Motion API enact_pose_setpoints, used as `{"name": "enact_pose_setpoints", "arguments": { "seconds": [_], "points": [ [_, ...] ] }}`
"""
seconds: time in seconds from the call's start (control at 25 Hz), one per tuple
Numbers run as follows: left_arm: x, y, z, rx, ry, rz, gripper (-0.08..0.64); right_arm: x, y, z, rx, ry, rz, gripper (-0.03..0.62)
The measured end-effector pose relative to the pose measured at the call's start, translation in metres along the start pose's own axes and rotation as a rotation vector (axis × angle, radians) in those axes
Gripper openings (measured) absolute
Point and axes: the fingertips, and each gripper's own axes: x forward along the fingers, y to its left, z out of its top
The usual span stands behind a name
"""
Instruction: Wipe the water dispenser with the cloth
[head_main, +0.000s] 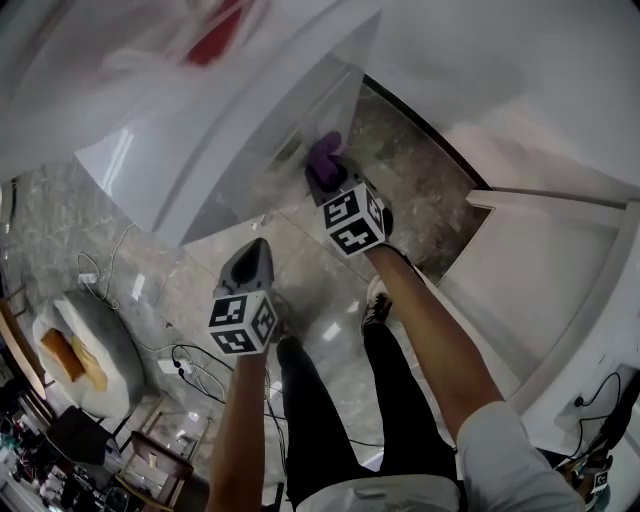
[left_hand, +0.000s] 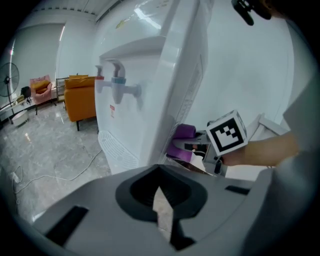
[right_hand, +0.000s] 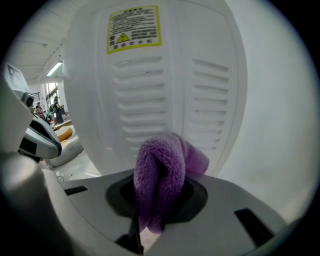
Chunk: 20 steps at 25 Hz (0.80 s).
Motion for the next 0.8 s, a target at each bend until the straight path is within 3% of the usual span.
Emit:
{"name": "enact_pose_setpoints", "arguments": {
  "seconds": [0.44, 0.64, 0.8],
  "points": [
    [-0.033, 0.032, -0.035, -0.046, 0.009, 0.047, 0.012, 0.004, 0.104, -0.014, -0.083, 0.029, 0.139, 0.066],
    [-0.044, 0.042, -0.038, -0.043, 0.015, 0.055, 0.012, 0.002, 0.157, -0.017, -0.19, 0.021, 0.221, 0.069],
    [-0.049, 0.047, -0.038, -0.026, 0.025, 0.056, 0.012, -0.003, 0.177, -0.016, -0.241, -0.009, 0.234, 0.069]
  ]
}}
